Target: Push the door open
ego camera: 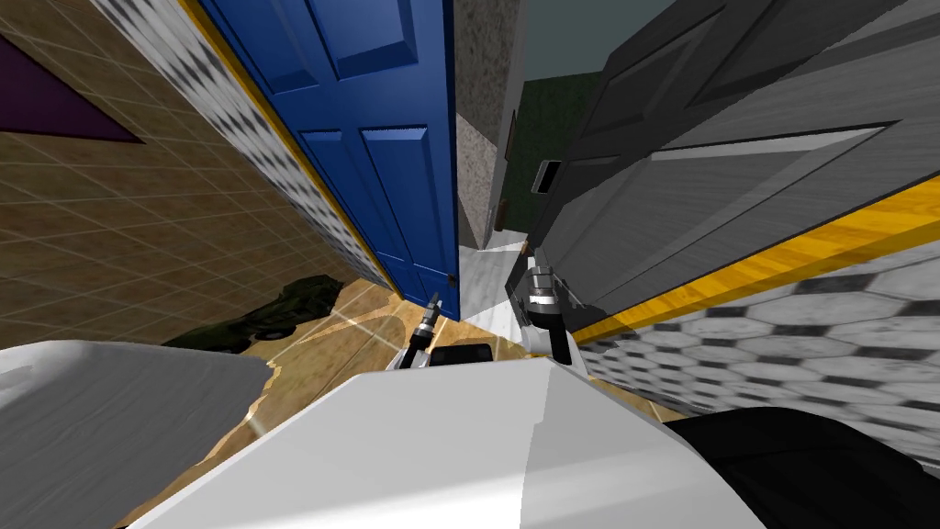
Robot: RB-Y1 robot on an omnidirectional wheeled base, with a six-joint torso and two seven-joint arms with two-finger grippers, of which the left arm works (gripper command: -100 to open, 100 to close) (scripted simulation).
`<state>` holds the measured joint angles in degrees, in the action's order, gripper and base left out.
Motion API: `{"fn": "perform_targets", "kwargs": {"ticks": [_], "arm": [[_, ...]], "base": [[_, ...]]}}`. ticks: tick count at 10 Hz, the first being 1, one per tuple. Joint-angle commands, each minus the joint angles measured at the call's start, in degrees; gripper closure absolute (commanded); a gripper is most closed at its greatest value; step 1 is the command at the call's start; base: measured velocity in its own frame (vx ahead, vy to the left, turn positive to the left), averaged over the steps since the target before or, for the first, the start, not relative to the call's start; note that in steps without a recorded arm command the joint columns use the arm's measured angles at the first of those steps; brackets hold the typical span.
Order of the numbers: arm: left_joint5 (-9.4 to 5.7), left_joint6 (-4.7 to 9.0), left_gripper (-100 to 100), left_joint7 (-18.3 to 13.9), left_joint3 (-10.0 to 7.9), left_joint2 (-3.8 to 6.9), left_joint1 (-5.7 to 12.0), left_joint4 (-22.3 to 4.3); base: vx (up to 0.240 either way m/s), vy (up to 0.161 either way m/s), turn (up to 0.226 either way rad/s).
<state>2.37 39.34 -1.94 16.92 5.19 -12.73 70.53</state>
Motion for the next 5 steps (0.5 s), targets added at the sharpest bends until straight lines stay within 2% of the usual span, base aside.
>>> {"fn": "perform_targets", "kwargs": {"ticks": [1,5], "arm": [[0.06,0.79,-100,-0.04,0.49,-0.25,0.61,-2.26],[0.13,1.69,-100,-0.71,1.97,-0.31,1.94,-7.05]], "base": [[0.040,0.047,-0.042],[0.063,0.083,-0.084]]}}
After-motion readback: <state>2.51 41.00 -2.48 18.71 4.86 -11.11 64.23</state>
